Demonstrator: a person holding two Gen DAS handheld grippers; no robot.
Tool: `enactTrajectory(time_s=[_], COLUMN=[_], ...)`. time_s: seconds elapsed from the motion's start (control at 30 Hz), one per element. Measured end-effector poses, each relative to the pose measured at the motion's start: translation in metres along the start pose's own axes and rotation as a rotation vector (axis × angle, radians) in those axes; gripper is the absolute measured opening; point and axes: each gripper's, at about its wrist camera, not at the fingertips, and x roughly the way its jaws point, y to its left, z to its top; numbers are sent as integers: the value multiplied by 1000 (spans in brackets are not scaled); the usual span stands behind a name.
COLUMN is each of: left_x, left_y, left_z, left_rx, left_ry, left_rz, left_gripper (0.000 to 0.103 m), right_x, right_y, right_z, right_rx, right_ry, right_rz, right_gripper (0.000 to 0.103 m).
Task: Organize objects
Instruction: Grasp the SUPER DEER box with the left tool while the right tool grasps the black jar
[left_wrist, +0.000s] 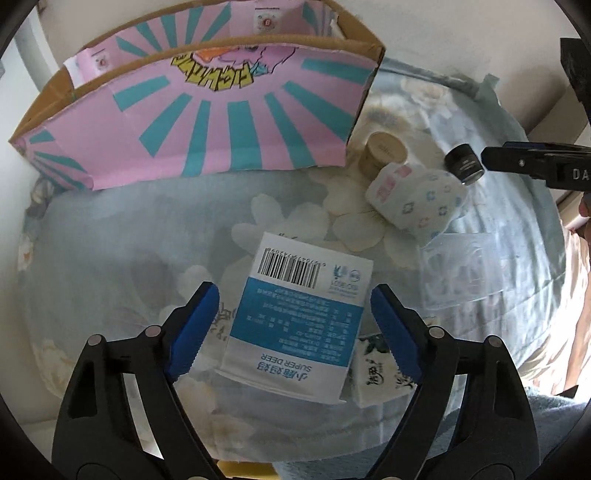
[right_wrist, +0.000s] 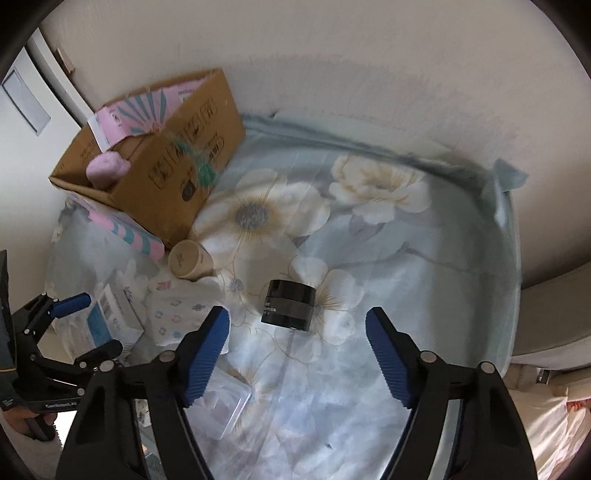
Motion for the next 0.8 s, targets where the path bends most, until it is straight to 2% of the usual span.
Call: enactTrajectory(time_s=[0.2,0.37,0.47,0.67,0.8], left_x=[8,14,17,19,14], left_y=[-1,-2,-2,-1,7], left_z=[-2,-3,-3,-3,-3], left_rx=[9,18,19,16,3], left_ry=[3,9,4,-11,-18], left_rz=[19,15,17,7,-9], left_gripper=[83,69,68,67,67], right_x=[24,37,39,39,36], right_y=[5,4,6,8,5], right_z=[1,-2,-4,-6,-6], right_rx=[-48,-46,-54,-78,-64], right_ry=[10,28,28,17,12], right_rz=[-30,-25,-30,-32,-33], right_gripper=[63,57,54,36,35])
